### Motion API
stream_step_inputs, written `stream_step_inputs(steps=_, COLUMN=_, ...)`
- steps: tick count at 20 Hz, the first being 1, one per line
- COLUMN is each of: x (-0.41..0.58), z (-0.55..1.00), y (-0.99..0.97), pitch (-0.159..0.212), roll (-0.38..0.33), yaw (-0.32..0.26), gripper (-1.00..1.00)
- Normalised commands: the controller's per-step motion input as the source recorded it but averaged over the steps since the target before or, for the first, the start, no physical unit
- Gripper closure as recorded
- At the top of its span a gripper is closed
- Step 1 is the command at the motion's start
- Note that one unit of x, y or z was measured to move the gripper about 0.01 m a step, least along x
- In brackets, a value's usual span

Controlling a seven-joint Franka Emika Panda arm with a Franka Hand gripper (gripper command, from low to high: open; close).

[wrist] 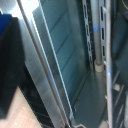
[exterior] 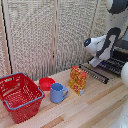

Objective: Extend the gripper towards the oven tray handle. Grasp the handle and carefully pull the tray out of the oven. Move the gripper above the red bowl. Grab the red bowl gently. Lift the bowl and place it onto the oven tray.

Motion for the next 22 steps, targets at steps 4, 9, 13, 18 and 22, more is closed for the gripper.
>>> stream_step_inputs(steps=4, x=0.000, z=0.00, y=0.00, pitch=0.000, roll=0.018, yaw=0.000, gripper=1.00)
stream_step_inputs(steps=9, x=0.015, z=-0.05, y=-0.02, pitch=0.008, roll=0.050, yaw=0.021, gripper=1.00)
stream_step_inputs(steps=13, x=-0.034, z=-0.06, y=-0.08, pitch=0.000, roll=0.057, yaw=0.041, gripper=1.00)
stream_step_inputs(steps=18, x=0.003, z=-0.11, y=0.58, pitch=-0.034, roll=0.073, yaw=0.003, gripper=1.00)
stream_step_inputs(steps=22, x=0.089, z=-0.10, y=0.90, pitch=-0.048, roll=0.081, yaw=-0.017, gripper=1.00)
